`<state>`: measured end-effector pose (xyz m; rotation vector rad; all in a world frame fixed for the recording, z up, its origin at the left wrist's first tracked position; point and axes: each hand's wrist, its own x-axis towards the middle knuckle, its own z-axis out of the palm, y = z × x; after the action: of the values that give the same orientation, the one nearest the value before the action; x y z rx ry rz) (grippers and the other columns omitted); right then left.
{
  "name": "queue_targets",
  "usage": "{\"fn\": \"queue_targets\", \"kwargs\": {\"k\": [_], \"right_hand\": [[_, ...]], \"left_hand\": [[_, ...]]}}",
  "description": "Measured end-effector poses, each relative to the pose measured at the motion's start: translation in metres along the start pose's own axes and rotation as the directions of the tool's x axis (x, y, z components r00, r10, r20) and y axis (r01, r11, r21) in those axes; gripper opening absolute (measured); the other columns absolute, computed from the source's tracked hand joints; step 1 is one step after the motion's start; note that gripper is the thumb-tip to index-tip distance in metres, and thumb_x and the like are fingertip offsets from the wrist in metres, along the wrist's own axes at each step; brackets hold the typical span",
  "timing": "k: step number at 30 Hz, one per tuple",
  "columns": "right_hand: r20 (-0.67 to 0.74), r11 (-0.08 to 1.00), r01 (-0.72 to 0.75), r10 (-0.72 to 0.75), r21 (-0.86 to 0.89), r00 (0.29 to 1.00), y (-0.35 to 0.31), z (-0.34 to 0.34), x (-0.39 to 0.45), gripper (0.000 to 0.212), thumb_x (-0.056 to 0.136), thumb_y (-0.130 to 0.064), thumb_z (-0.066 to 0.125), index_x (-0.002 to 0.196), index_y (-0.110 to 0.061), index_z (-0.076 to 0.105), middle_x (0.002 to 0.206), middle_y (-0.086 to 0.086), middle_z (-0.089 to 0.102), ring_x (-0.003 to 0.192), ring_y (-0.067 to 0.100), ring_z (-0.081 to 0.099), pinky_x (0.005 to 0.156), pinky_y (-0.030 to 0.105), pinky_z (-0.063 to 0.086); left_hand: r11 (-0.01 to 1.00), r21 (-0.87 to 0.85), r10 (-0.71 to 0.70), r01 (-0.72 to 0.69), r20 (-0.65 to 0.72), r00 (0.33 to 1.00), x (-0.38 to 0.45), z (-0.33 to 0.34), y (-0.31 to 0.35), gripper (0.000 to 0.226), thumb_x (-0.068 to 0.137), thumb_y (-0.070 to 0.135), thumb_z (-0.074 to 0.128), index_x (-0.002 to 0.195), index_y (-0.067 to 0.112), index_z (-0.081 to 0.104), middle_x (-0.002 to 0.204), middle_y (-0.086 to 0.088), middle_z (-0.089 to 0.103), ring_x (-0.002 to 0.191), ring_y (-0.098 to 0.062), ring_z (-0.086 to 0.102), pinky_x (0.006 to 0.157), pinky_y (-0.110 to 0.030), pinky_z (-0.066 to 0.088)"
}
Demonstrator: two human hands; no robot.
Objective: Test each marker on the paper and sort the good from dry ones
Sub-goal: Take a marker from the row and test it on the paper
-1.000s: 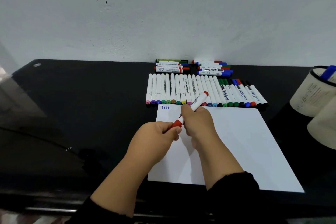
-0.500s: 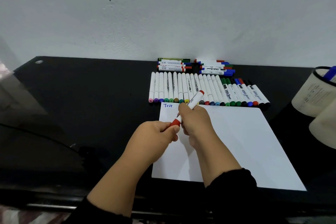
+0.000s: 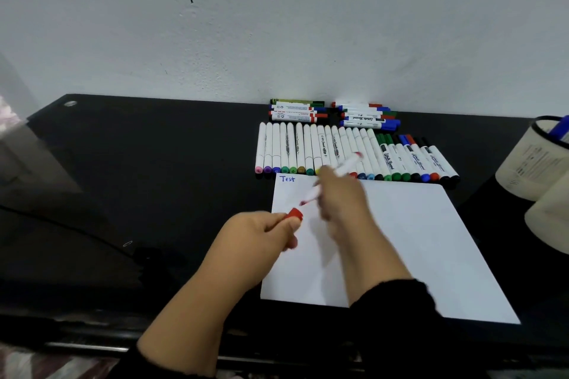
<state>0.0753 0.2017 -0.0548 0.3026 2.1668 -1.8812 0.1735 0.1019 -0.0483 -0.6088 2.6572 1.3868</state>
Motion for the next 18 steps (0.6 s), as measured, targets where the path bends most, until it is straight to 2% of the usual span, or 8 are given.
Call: {"fn": "queue_targets", "kwargs": {"k": [1, 3, 5, 8, 11, 13, 15, 18], "right_hand": [[-0.036, 1.000, -0.008, 0.009, 0.016, 0.999, -0.003, -0.008, 0.006, 0.023, 0.090, -0.023, 0.047, 0.072, -0.009, 0.052, 0.057, 0.002, 0.045, 0.042, 0.010, 0.031, 0.038, 0.019, 0.027], [-0.062, 0.998, -0.017, 0.021, 0.066, 0.998, -0.004, -0.014, 0.010, 0.022, 0.088, -0.020, 0.045, 0.071, -0.008, 0.053, 0.058, 0.006, 0.047, 0.040, 0.010, 0.027, 0.037, 0.018, 0.023], [-0.041, 0.992, -0.008, 0.013, 0.123, 0.999, -0.001, -0.011, 0.009, 0.020, 0.087, -0.018, 0.045, 0.070, -0.009, 0.052, 0.059, 0.006, 0.046, 0.040, 0.009, 0.025, 0.036, 0.019, 0.021], [-0.043, 0.982, 0.015, -0.008, 0.189, 0.999, 0.000, -0.010, 0.007, 0.025, 0.090, -0.021, 0.052, 0.068, -0.009, 0.052, 0.051, 0.001, 0.041, 0.042, 0.010, 0.027, 0.038, 0.020, 0.022], [-0.052, 0.969, 0.047, -0.035, 0.243, 0.998, -0.001, -0.015, 0.007, 0.032, 0.090, -0.037, 0.062, 0.074, -0.008, 0.061, 0.055, 0.001, 0.050, 0.048, 0.010, 0.039, 0.045, 0.021, 0.033], [-0.033, 0.967, 0.089, -0.084, 0.241, 0.996, 0.000, -0.015, 0.006, 0.028, 0.085, -0.037, 0.067, 0.082, -0.008, 0.066, 0.060, 0.000, 0.056, 0.052, 0.010, 0.044, 0.048, 0.020, 0.039], [-0.017, 0.970, 0.130, -0.129, 0.206, 0.992, 0.001, -0.013, 0.008, 0.022, 0.082, -0.030, 0.073, 0.086, -0.009, 0.067, 0.063, 0.001, 0.060, 0.055, 0.010, 0.046, 0.049, 0.020, 0.040], [-0.026, 0.978, 0.183, -0.182, 0.096, 0.983, -0.004, -0.007, 0.017, 0.020, 0.080, -0.026, 0.074, 0.080, -0.012, 0.060, 0.061, 0.001, 0.060, 0.055, 0.010, 0.048, 0.054, 0.025, 0.039]], "left_hand": [[0.998, -0.068, -0.016, 0.017, 0.017, 1.000, -0.003, 0.000, -0.001, 0.018, 0.091, 0.039, 0.053, 0.079, 0.033, 0.065, 0.076, 0.015, 0.066, 0.078, 0.000, 0.060, 0.063, -0.014, 0.039], [0.999, -0.043, -0.014, 0.015, 0.005, 1.000, 0.000, 0.000, -0.006, 0.016, 0.091, 0.040, 0.053, 0.079, 0.035, 0.063, 0.080, 0.016, 0.065, 0.081, -0.001, 0.059, 0.066, -0.017, 0.039], [0.999, 0.018, -0.029, 0.029, -0.047, 0.998, 0.006, 0.001, -0.005, 0.020, 0.092, 0.042, 0.050, 0.096, 0.031, 0.066, 0.081, 0.018, 0.061, 0.080, -0.001, 0.055, 0.064, -0.018, 0.036], [0.998, 0.061, -0.003, 0.009, -0.102, 0.995, 0.009, 0.000, -0.003, 0.031, 0.094, 0.042, 0.048, 0.118, 0.029, 0.062, 0.083, 0.023, 0.057, 0.076, 0.003, 0.050, 0.061, -0.013, 0.035], [0.996, 0.087, 0.009, 0.007, -0.179, 0.984, 0.012, -0.002, -0.006, 0.041, 0.092, 0.045, 0.049, 0.131, 0.032, 0.051, 0.116, 0.016, 0.061, 0.092, -0.002, 0.052, 0.077, -0.019, 0.041], [0.996, 0.090, 0.002, 0.019, -0.220, 0.976, 0.020, -0.006, -0.007, 0.044, 0.091, 0.045, 0.051, 0.134, 0.034, 0.048, 0.126, 0.012, 0.057, 0.093, -0.005, 0.050, 0.080, -0.020, 0.041], [0.997, 0.071, -0.009, 0.026, -0.234, 0.972, 0.029, -0.011, -0.006, 0.044, 0.091, 0.044, 0.052, 0.134, 0.034, 0.048, 0.125, 0.011, 0.057, 0.092, -0.007, 0.053, 0.083, -0.023, 0.046], [0.997, 0.049, -0.040, 0.053, -0.246, 0.969, 0.046, -0.018, -0.004, 0.044, 0.091, 0.042, 0.053, 0.134, 0.035, 0.047, 0.117, 0.009, 0.059, 0.086, -0.008, 0.054, 0.078, -0.025, 0.050]]}}
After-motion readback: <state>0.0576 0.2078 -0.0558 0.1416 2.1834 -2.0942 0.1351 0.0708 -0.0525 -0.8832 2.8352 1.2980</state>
